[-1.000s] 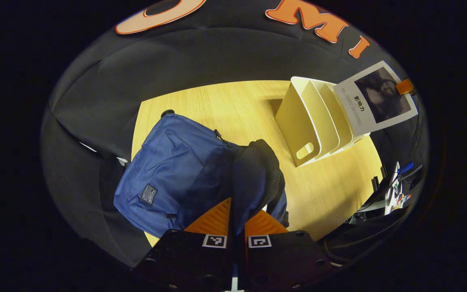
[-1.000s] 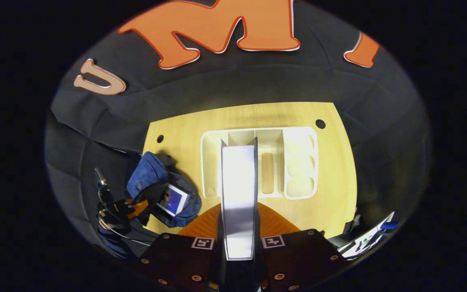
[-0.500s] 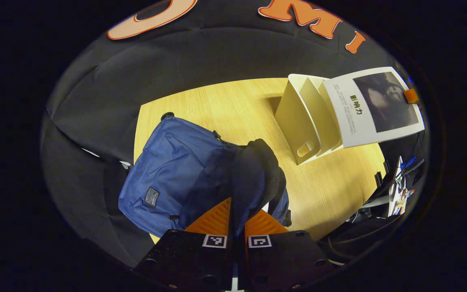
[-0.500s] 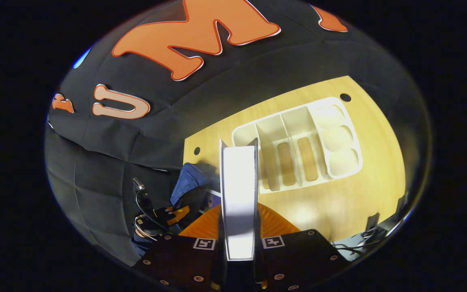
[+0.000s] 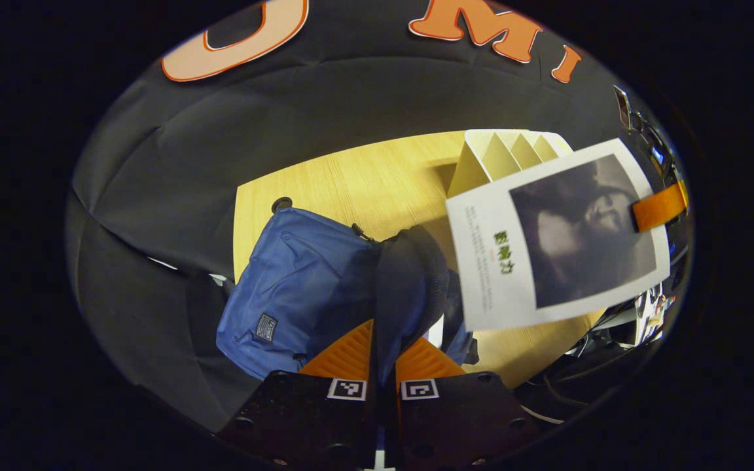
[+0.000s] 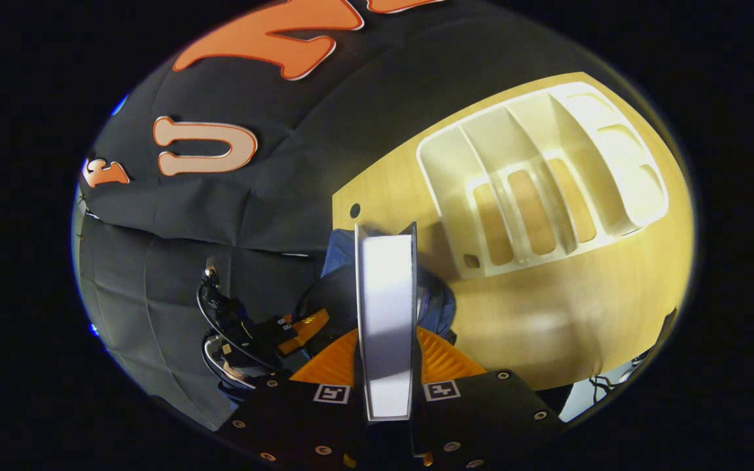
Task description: Open the schoolbag, grab two books from the bookshelf and put them into the schoolbag.
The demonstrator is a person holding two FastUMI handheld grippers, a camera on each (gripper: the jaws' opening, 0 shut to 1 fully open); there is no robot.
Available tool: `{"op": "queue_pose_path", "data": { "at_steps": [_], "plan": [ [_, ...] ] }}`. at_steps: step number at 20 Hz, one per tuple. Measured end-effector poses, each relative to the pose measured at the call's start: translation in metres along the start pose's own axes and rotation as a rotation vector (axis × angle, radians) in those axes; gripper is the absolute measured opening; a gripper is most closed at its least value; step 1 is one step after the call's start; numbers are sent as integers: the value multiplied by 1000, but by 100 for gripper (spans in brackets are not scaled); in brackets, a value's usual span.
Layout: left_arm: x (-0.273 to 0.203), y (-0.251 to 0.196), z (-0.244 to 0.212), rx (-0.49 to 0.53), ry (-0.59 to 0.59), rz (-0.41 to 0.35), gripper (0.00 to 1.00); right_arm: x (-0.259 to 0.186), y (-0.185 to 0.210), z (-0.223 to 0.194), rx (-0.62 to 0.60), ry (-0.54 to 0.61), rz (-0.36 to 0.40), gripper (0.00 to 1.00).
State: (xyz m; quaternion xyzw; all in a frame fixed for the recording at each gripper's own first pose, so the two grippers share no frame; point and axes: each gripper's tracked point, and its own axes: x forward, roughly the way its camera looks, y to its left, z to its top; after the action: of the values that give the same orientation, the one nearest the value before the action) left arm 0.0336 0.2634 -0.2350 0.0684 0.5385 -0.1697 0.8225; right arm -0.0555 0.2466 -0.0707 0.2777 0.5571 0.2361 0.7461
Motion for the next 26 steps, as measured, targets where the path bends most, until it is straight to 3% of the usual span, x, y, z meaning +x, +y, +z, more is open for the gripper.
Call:
{"op": "queue_pose_path", "data": {
  "at_steps": [7,18,26],
  "plan": [
    [-8,1,5,5,-15,21,5,56,15,-31,52,34,53,26],
    [-12,-2,7,11,-20,23,5,147,19,-47,68,21,4,26],
    [-13,-1,11,19,-39,34,5,185,45,-58,51,29,41,26]
  ]
}}
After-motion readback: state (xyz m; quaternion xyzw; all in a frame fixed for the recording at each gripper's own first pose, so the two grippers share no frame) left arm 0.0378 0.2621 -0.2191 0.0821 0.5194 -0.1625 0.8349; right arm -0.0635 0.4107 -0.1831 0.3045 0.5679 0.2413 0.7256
